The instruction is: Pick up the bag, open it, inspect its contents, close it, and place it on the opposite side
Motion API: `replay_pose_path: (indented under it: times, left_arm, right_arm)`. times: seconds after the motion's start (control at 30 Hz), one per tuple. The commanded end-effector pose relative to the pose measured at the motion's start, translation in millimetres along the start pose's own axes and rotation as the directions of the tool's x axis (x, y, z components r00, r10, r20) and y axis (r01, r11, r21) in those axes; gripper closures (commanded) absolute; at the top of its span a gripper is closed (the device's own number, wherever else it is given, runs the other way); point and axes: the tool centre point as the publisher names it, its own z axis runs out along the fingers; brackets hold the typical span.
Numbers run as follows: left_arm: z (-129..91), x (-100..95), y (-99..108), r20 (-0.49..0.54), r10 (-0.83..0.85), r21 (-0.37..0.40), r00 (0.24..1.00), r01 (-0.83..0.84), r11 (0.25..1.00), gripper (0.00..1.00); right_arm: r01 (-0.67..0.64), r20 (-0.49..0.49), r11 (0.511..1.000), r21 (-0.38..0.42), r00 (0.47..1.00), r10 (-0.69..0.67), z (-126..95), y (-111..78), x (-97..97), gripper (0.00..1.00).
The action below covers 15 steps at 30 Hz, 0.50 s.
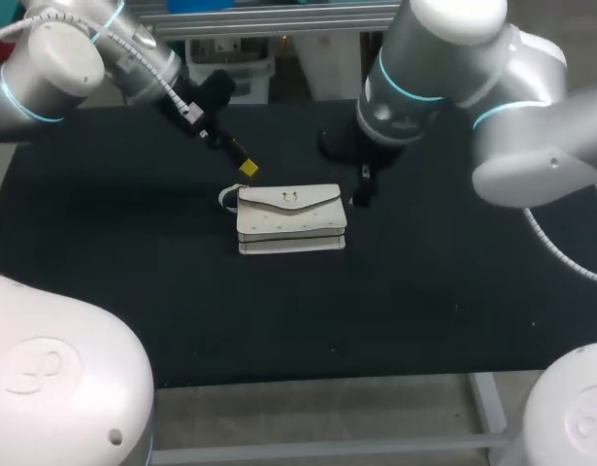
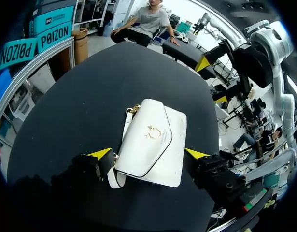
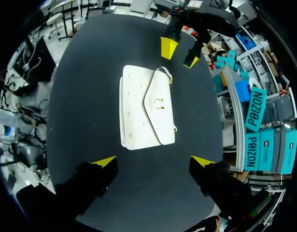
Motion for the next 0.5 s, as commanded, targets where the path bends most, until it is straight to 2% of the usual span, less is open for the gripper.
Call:
replay_pose_path:
  times: [0.03,0.27,0.33,0.5]
  left_arm:
    - [-1,-2.3,2,-0.002,-0.012,-0.004,1.0,0.012,1.0,0.0]
    - [-5,-4.4,8,0.007,-0.057,-0.026,0.998,0.058,0.998,0.0]
    - [-5,-5.1,9,0.009,-0.07,-0.035,0.998,0.07,0.997,0.0]
    - [-6,-6.5,13,-0.004,-0.101,-0.06,0.995,0.101,0.993,0.0]
  right_arm:
    - [0.009,-0.197,1.0,0.013,0.98,-0.006,-1,-0.1,-5.8,0.0]
    - [0.025,-0.301,0.999,-0.023,0.953,-0.031,1,-6.6,-8.8,0.0]
    - [0.033,-0.324,0.999,-0.008,0.946,-0.033,2,-9.3,-9.9,0.0]
    - [0.012,-0.41,0.997,-0.081,0.911,-0.044,2,-17.3,-11.8,0.0]
